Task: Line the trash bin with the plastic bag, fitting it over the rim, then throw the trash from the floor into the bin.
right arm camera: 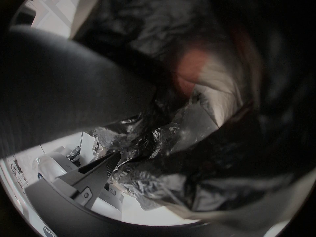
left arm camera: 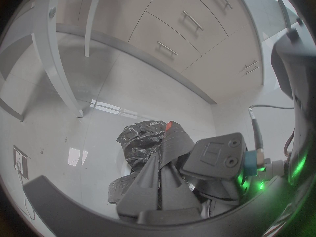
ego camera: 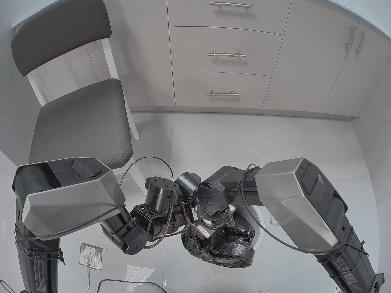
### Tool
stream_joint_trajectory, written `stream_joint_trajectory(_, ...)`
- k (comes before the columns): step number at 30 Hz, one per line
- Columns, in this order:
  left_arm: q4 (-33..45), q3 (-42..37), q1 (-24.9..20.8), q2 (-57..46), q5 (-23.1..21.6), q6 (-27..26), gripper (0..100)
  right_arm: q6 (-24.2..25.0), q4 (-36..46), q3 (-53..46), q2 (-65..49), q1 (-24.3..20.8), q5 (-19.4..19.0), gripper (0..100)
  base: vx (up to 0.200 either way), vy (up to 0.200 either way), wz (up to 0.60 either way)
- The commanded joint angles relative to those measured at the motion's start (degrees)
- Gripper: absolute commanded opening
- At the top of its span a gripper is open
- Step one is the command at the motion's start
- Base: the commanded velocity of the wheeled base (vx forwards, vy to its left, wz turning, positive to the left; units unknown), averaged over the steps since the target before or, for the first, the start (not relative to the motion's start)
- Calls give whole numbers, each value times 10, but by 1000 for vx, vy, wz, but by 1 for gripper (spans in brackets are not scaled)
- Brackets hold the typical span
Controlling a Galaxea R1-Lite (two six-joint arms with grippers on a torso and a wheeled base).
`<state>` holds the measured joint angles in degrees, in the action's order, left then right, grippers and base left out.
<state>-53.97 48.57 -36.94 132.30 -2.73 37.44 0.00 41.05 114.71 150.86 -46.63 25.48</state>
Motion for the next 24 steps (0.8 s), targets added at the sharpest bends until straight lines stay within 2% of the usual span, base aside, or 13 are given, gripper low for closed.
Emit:
stream_joint_trajectory(1, 1, 1, 5, -4, 9, 2, 0, 4, 42, -1, -29, 0, 1, 100, 0, 0, 0)
stream_joint_trajectory(13, 1, 2, 5, -4, 9, 2, 0, -3, 54, -1, -29, 15, 7, 100, 0, 0, 0)
stream_joint_trajectory(24, 1, 3, 6, -3, 9, 2, 0, -21, 48, -1, -39, 56, 12, 100, 0, 0, 0)
